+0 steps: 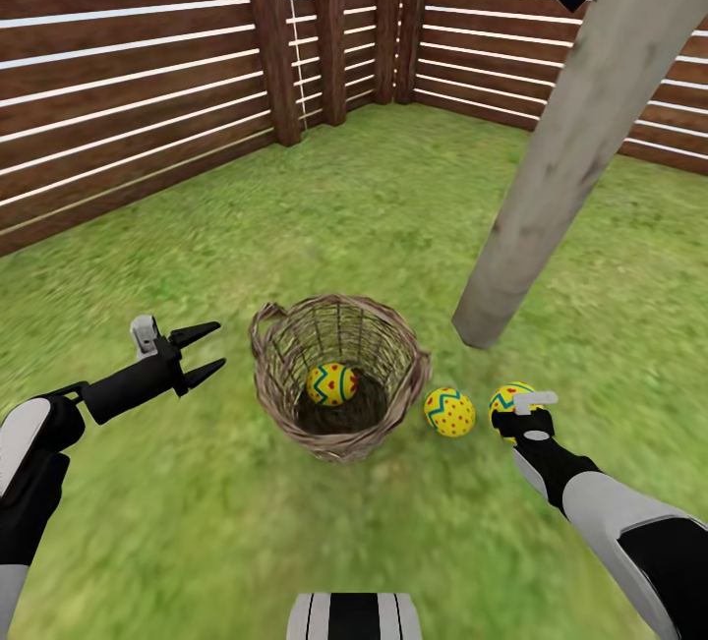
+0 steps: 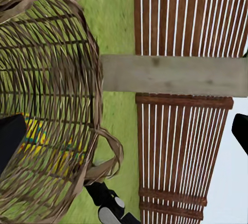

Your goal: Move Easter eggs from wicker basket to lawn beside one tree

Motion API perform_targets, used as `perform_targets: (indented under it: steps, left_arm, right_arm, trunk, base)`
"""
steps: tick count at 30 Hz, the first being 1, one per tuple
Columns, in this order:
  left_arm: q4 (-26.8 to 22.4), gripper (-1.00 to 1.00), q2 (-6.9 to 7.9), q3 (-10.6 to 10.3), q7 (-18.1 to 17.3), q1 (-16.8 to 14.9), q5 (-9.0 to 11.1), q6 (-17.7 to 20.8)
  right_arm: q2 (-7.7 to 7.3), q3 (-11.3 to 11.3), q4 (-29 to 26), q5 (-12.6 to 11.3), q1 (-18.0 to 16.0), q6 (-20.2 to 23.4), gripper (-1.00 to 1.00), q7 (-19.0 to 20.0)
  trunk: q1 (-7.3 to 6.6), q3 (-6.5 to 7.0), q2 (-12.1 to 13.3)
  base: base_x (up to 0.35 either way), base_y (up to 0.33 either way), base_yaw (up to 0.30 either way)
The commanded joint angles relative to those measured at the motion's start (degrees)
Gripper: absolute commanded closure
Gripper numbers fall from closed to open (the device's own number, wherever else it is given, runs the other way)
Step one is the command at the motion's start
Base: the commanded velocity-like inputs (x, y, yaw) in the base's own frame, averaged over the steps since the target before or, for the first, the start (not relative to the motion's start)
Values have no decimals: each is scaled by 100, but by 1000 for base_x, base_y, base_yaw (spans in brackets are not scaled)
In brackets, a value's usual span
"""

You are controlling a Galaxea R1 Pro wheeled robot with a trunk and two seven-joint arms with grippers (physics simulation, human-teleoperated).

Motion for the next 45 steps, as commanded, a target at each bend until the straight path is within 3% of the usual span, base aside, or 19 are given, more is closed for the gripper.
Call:
perform_targets:
  steps: [1,13,25,45]
  left_arm:
    - [-3,-100,-2,3,48,-3,50,20]
    - [-51,-100,0,-2,48,-3,50,43]
    - [-53,-100,-2,-2,48,-3,49,46]
    - [-53,-100,22,-2,48,-3,50,54]
  right_arm:
    - [-2,49,2,-61,-3,-20,100,-16]
    - [7,68,2,-46,-3,-22,100,-11]
    - [22,85,11,-26,-3,-124,100,41]
    - [16,67,-6,-35,-3,-143,100,28]
  trunk:
    - [2,-4,-1]
    - [2,-4,-1]
    - [17,-137,-9]
    - [64,-536,-33]
  base:
    - [236,-57,0]
    - [73,-9,0]
    - [0,0,0]
    - [0,0,0]
